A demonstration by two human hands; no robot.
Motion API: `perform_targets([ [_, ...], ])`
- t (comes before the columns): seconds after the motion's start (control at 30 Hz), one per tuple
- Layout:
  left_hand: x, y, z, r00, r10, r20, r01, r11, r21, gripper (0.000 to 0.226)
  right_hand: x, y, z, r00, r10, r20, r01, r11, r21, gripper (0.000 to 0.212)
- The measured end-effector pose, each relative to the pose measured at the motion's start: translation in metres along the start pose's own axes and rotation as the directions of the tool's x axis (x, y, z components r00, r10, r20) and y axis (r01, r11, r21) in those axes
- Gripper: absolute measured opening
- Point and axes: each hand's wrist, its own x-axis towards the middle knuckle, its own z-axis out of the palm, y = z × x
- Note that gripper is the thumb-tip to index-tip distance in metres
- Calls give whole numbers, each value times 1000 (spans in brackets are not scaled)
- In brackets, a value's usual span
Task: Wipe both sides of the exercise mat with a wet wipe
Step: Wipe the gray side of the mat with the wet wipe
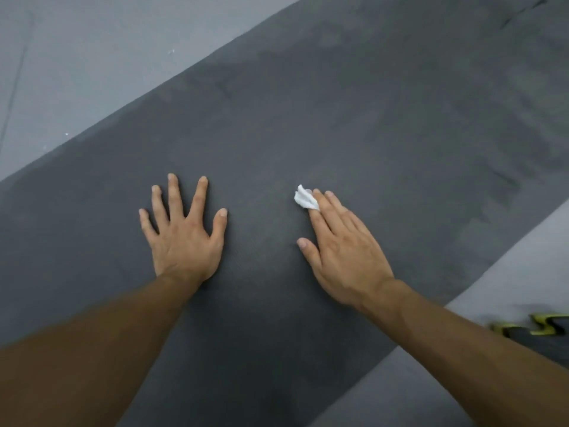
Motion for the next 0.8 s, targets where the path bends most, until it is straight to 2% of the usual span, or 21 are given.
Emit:
perform_targets([
  [0.23,0,8,-7,998,-31,53,31,1000,-4,64,-65,-47,27,963,-265,45,259,961,97,69],
  [0.33,-6,38,-7,998,-50,47,52,998,-27,61,-95,-53,39,935,-352,50,349,935,66,71],
  [0.4,-11,64,-2,998,-45,48,47,998,-50,61,-106,-39,41,933,-358,38,357,934,22,70],
  [0.47,-12,91,0,996,-71,59,75,994,-85,60,-105,-15,34,959,-283,7,283,959,9,66],
  [0.57,-11,134,5,998,16,67,-10,996,-90,63,-92,31,18,993,-97,-69,95,995,-28,62],
  [0.7,-13,160,16,999,-20,25,21,997,-69,65,-75,80,3,982,144,-123,-149,988,-39,64],
  [0.8,-13,157,20,1000,-22,12,23,999,-45,66,-75,90,-1,975,198,-97,-200,980,-12,68],
])
